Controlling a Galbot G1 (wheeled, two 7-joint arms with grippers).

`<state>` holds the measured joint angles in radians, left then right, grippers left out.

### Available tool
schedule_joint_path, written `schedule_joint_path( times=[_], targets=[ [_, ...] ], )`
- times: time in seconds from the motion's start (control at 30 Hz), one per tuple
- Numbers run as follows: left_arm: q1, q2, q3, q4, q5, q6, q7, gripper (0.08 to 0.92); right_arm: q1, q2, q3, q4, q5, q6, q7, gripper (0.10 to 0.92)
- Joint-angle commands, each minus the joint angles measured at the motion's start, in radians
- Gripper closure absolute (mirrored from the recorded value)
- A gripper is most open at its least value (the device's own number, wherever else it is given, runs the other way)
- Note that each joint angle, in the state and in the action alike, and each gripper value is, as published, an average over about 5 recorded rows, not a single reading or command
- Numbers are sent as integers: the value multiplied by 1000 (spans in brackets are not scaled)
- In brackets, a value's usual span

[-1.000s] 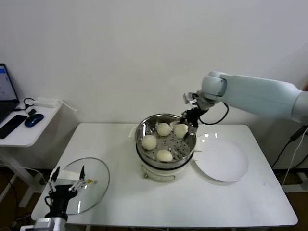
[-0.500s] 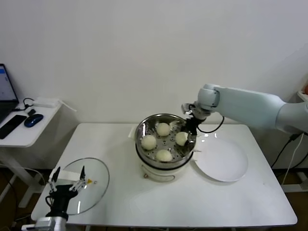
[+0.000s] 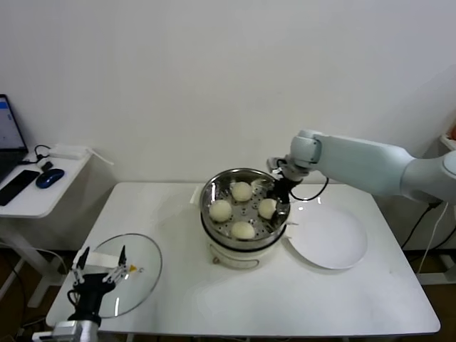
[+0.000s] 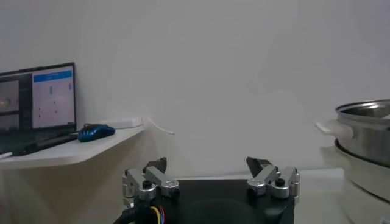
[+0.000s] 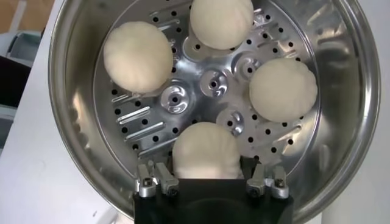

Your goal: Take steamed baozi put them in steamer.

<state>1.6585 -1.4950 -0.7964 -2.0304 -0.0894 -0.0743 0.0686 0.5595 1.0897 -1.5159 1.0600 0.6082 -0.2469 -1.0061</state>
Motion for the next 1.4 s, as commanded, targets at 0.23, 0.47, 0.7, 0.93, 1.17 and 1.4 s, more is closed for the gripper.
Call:
schedule_joint_path(
  times=[0.23,0.47,0.7,0.93,1.17,1.4],
  targets=[
    [-2,1,1,-1,0,1,0,177,-11,6,12,-7,-1,0,5,281],
    [-2,2,0,1,0,1,0,177,25,13,6,-13,25,5,-18,204],
    [-5,1,2,-3,0,3,0,177,95,-5,-17,14,73,15,-38,202],
    [-4,1,3,-8,2,4,1,177,151,-69,-30,99,124,16,-36,203],
    [3,4,2,-15,2,3,0,177,182,-215,17,188,138,32,14,203],
    [2,2,3,-24,1,2,-5,177,-11,-436,290,284,89,68,188,203]
  ],
)
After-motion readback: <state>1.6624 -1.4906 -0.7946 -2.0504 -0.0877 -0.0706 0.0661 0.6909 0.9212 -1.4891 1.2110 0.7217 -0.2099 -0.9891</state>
